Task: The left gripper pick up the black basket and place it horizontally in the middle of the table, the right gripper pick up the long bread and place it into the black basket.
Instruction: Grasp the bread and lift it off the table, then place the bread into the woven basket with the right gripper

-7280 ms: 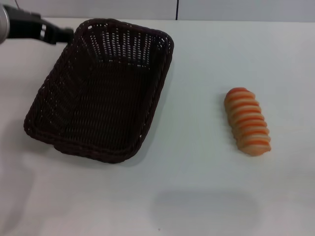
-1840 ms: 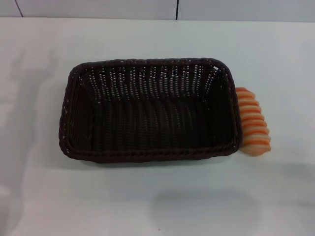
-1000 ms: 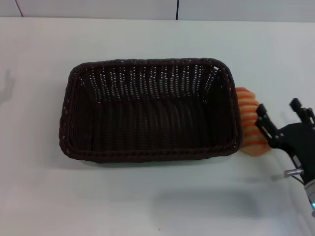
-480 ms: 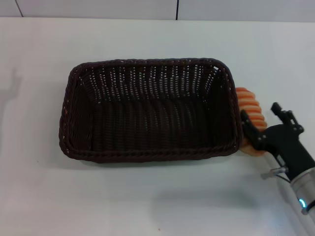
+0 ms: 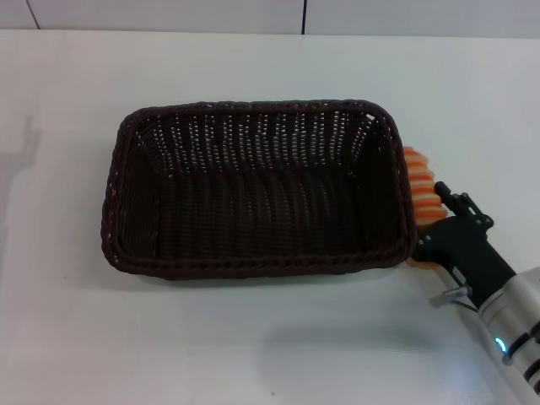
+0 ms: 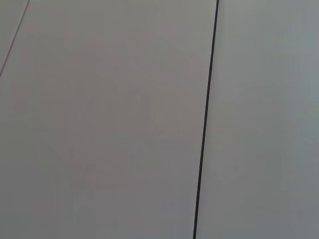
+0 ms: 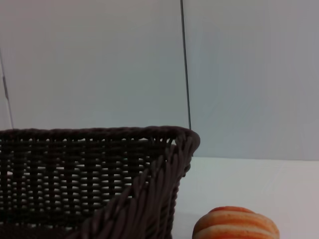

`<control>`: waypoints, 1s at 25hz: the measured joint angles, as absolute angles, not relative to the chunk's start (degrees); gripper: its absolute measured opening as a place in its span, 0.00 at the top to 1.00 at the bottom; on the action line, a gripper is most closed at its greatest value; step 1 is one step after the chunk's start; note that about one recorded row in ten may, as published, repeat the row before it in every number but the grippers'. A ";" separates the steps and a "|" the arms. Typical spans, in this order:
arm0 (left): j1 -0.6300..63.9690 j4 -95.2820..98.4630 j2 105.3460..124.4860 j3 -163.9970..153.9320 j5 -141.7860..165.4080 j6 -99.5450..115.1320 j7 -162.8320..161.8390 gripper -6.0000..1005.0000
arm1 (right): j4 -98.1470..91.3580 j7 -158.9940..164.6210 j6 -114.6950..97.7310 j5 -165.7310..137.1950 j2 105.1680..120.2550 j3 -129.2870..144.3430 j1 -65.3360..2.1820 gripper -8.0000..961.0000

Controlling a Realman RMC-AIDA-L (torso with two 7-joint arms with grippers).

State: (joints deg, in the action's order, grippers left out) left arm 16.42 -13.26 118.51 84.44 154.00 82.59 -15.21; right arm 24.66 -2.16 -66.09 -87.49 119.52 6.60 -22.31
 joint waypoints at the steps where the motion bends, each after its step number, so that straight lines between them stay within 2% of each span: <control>1: 16.43 -13.26 118.50 84.44 154.00 82.59 -15.20 0.21 | 24.65 -2.20 -66.53 -87.60 119.55 6.16 -21.97 0.18; 8: 16.30 -13.27 118.40 84.47 154.00 82.59 -15.18 0.21 | 24.56 -2.46 -73.57 -87.56 119.42 2.95 -18.21 0.29; 15: 16.01 -13.28 118.38 84.47 153.97 82.60 -15.15 0.21 | 24.58 -3.25 -97.65 -90.94 119.45 3.38 -13.18 0.36; 19: 16.08 -12.78 118.41 84.46 153.99 82.61 -15.12 0.21 | 24.04 -3.28 -102.02 -100.62 119.35 3.50 -14.79 0.38; 25: 16.37 -12.02 118.47 84.46 153.88 81.96 -15.11 0.21 | 24.68 -2.68 -93.84 -107.78 119.31 4.50 -22.00 0.44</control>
State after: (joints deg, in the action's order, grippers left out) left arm 16.37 -12.02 118.47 84.46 153.88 81.96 -15.11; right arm 24.68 -2.68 -93.84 -107.78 119.31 4.50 -22.00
